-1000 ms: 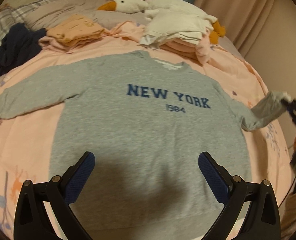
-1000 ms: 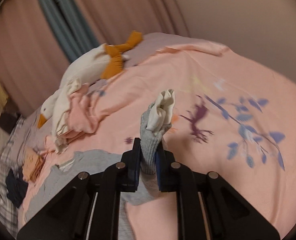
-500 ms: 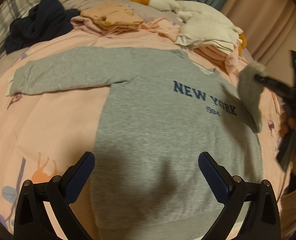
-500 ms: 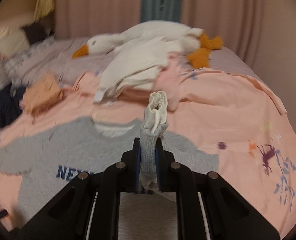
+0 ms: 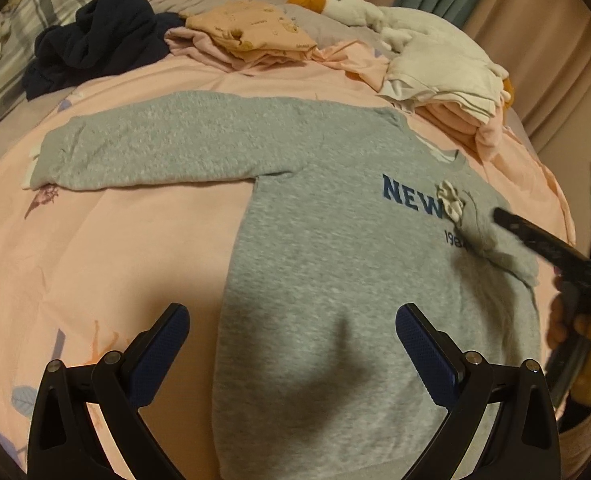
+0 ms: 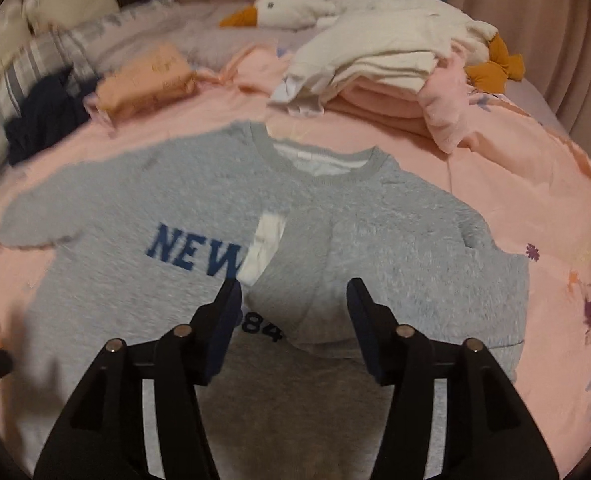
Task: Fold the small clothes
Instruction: 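Carry the sleeve across the chest with the right gripper and release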
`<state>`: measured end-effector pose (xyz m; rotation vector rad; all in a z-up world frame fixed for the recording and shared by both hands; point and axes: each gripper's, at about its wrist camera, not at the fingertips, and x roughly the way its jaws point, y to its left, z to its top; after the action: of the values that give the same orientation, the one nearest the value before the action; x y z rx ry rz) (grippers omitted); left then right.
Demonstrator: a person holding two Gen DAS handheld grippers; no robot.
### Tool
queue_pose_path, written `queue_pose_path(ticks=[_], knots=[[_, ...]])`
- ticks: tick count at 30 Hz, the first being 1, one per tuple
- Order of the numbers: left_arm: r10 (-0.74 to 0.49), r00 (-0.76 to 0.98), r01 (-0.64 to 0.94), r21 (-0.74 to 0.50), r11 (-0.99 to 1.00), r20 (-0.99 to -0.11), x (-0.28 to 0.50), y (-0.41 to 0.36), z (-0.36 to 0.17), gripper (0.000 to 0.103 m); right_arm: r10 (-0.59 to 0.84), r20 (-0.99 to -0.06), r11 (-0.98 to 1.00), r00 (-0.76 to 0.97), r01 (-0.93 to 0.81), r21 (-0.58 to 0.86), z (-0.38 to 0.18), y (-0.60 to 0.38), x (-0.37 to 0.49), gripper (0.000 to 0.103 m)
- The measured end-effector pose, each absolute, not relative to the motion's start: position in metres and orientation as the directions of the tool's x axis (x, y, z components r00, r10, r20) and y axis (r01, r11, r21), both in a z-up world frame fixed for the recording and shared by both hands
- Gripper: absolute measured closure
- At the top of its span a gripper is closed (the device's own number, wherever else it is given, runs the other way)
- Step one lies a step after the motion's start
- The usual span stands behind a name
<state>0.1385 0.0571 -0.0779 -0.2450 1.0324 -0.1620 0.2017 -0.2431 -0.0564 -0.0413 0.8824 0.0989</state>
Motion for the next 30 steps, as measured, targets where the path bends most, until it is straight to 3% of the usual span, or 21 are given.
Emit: queue_pose_path(ticks=[3, 10, 16, 17, 21, 30], knots=[[-0.226, 0.518, 0.021, -0.252, 0.968, -0.825, 0.136, 0.056, -0.075, 0.001, 0.072, -0.756, 0.997, 0.651, -0.024, 0.075, -0.056, -0.268, 0.196, 0.049], [-0.175, 0.546, 0.04, -0.184, 0.982, -0.819, 0.134, 0.054, -0.069, 0.001, -0.154, -0.776, 0.901, 0.612, 0.409, 0.143, -0.074, -0.362, 0.197, 0.048], [-0.151, 0.549, 0.04, -0.155, 0.987, -0.822, 0.137, 0.053, -0.069, 0.001, -0.188, -0.847, 0.845, 0.497, 0.521, 0.118, -0.112, -0.4, 0.216, 0.048], [-0.149, 0.546, 0.04, -0.151, 0.988, -0.824, 0.138, 0.052, -0.07, 0.001, -0.176, -0.848, 0.844, 0.499, 0.52, 0.13, -0.117, -0.401, 0.219, 0.05], [-0.135, 0.543, 0.044, -0.133, 0.99, -0.829, 0.141, 0.05, -0.071, 0.001, -0.126, -0.827, 0.868, 0.548, 0.464, 0.175, -0.119, -0.396, 0.229, 0.09], [-0.132, 0.533, 0.035, -0.134, 0.99, -0.836, 0.144, 0.053, -0.075, 0.001, -0.059, -0.815, 0.811, 0.577, 0.503, 0.297, -0.127, -0.418, 0.235, 0.092]])
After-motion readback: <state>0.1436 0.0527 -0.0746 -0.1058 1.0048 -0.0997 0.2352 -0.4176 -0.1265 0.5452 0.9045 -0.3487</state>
